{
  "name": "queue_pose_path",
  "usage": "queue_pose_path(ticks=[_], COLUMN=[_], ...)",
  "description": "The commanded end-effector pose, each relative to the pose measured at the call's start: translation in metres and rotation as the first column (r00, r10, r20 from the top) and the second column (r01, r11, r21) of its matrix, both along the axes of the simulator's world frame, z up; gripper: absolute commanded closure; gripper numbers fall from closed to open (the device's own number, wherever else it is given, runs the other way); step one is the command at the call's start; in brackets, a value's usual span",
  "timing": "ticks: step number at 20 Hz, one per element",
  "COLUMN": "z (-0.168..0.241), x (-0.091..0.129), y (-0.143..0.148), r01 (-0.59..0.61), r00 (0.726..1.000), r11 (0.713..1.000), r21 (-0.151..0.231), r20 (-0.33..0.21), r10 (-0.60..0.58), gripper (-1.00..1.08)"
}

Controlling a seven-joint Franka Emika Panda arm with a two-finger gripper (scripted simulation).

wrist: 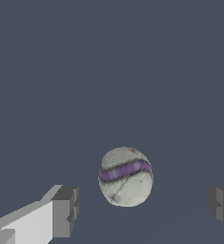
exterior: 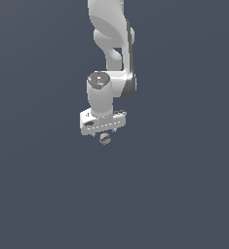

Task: Pick up the object and move it to a goal position.

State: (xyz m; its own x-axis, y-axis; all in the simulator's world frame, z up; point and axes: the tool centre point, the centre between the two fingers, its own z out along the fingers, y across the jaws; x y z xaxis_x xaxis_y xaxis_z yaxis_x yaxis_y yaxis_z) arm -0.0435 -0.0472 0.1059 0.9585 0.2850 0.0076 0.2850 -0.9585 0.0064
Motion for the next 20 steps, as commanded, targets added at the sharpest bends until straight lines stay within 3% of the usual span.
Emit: queue_pose_path(ticks=[1, 13, 20], z=[-0.008, -0.022, -0.051], x=[-0.006, -0.014, -0.015], y=[0.000, -0.001, -0.001], r01=[-0.034, -0.072, -0.075], r00=[0.999, 0.997, 0.997], r11=[0.999, 0.997, 0.997], r21=[0.001, 0.004, 0.004], r20=[-0.004, -0.009, -0.009], r10=[0.034, 0.072, 0.075], gripper=[-0.92, -0.92, -0.92])
